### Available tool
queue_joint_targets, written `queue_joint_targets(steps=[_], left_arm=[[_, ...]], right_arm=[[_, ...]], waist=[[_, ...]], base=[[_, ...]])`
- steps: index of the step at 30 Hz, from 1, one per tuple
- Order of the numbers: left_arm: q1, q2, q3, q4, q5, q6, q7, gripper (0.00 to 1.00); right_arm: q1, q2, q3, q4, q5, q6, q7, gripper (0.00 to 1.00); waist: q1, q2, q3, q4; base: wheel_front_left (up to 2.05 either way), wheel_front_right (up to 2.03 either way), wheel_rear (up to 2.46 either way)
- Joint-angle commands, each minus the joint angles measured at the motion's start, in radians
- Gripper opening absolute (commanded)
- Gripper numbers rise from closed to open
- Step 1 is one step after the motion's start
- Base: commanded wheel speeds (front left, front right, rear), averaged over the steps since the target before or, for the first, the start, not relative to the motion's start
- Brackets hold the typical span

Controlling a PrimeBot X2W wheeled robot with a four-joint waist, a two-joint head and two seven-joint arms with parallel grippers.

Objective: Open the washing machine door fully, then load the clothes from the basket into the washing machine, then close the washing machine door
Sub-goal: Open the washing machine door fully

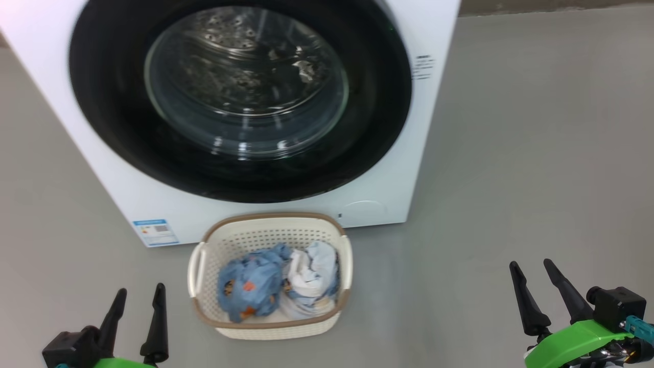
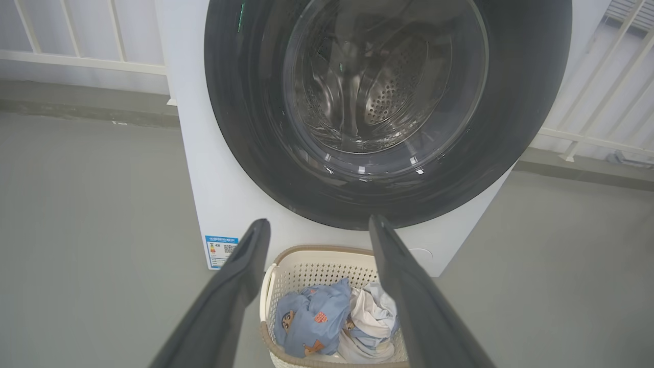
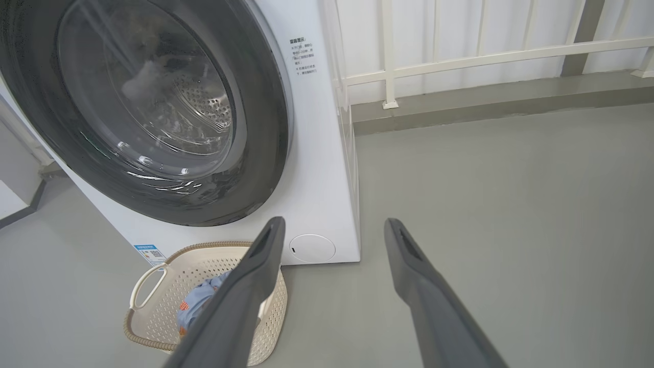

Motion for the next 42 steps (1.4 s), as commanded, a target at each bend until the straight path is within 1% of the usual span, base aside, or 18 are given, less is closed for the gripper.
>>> queue_joint_targets(steps=[1, 9, 11, 14, 18, 24, 34, 35, 36, 37, 38, 42], left_arm=[[-0.035, 0.019, 0.033, -0.025, 0.007, -0.002, -0.007, 1.00], [-0.038, 0.020, 0.033, -0.025, 0.006, -0.002, -0.007, 1.00], [-0.040, 0.012, 0.028, -0.034, -0.020, -0.002, -0.007, 1.00], [-0.039, 0.025, 0.020, -0.038, -0.035, -0.002, -0.007, 1.00], [-0.040, 0.028, 0.018, -0.034, -0.037, -0.002, -0.007, 1.00], [-0.046, 0.030, 0.013, -0.029, -0.043, -0.002, -0.007, 1.00], [-0.045, 0.019, 0.013, -0.032, -0.050, -0.002, -0.007, 1.00], [-0.044, 0.017, 0.013, -0.035, -0.050, -0.002, -0.007, 1.00], [-0.045, 0.015, 0.013, -0.036, -0.050, -0.002, -0.007, 1.00], [-0.045, 0.012, 0.013, -0.038, -0.051, -0.002, -0.007, 1.00], [-0.045, 0.010, 0.014, -0.039, -0.052, -0.002, -0.007, 1.00], [-0.044, -0.005, 0.018, -0.043, -0.055, -0.002, -0.007, 1.00]], right_arm=[[-0.021, -0.011, 0.020, -0.024, -0.007, 0.002, -0.008, 1.00], [-0.026, -0.010, 0.023, -0.025, -0.007, 0.002, -0.009, 1.00], [-0.026, -0.010, 0.024, -0.024, -0.006, 0.002, -0.009, 1.00], [-0.027, -0.009, 0.026, -0.023, -0.002, 0.002, -0.010, 1.00], [-0.027, -0.007, 0.026, -0.022, -0.001, 0.002, -0.010, 1.00], [-0.031, -0.005, 0.025, -0.021, 0.005, 0.002, -0.011, 1.00], [-0.044, 0.007, 0.028, -0.018, 0.019, 0.002, -0.011, 1.00], [-0.047, 0.010, 0.028, -0.019, 0.028, 0.002, -0.010, 0.64], [-0.052, 0.012, 0.029, -0.020, 0.036, 0.002, -0.009, 0.34], [-0.057, 0.014, 0.029, -0.022, 0.046, 0.002, -0.009, 0.11], [-0.063, 0.018, 0.029, -0.023, 0.060, 0.002, -0.010, 0.00], [-0.096, 0.039, 0.031, -0.026, 0.125, 0.002, -0.013, 0.00]], waist=[[0.0000, 0.0000, -0.001, 0.000], [0.0000, 0.0000, 0.000, -0.004], [0.0000, 0.0000, 0.001, -0.005], [0.0000, 0.0000, 0.002, -0.006], [0.0000, 0.0000, 0.002, -0.006], [0.0000, 0.0000, 0.007, -0.003], [0.0000, 0.0000, 0.013, 0.003], [0.0000, 0.0000, 0.016, 0.004], [0.0000, 0.0000, 0.018, 0.005], [0.0000, 0.0000, 0.020, 0.006], [0.0000, 0.0000, 0.022, 0.006], [0.0000, 0.0000, 0.030, 0.009]], base=[[1.23, 1.23, -2.46], [1.23, 1.23, -2.46], [1.21, 1.18, -2.39], [0.93, 0.93, -1.85], [0.71, 0.71, -1.41], [0.33, 0.33, -0.67], [0.01, 0.01, -0.01], [0.00, 0.00, 0.00], [0.00, 0.00, 0.00], [0.00, 0.00, 0.00], [0.00, 0.00, 0.00], [0.00, 0.00, 0.00]])
